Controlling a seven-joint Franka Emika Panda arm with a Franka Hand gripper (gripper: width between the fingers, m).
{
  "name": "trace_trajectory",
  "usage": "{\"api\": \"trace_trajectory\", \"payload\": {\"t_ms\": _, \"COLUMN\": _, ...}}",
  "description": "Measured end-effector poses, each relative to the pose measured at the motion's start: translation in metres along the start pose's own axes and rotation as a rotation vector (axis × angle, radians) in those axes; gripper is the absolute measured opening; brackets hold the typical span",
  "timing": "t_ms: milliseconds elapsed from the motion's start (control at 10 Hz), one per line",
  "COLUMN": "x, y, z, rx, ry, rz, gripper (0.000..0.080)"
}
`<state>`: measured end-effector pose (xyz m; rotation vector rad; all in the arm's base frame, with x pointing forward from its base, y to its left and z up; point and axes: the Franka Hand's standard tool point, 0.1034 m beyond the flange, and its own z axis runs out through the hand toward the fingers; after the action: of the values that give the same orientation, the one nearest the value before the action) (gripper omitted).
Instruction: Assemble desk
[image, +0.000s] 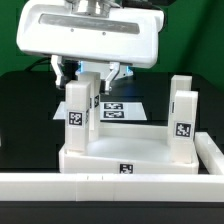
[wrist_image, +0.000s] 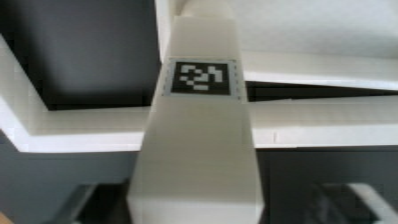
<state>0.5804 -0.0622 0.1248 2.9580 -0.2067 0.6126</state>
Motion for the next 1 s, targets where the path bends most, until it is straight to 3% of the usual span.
{"api": "trace_trajectory", "payload": {"t_ms": 300, "x": 0.002, "y": 0.002, "z": 0.000, "rx": -0.001, "ry": 0.001, "rz": -0.011, "gripper": 0.0645}}
{"api": "trace_trajectory", "payload": {"t_ms": 1000, "x": 0.016, "y": 0.016, "z": -0.016, "rx": 0.020, "ry": -0.022, "rz": -0.005, "gripper": 0.0649}}
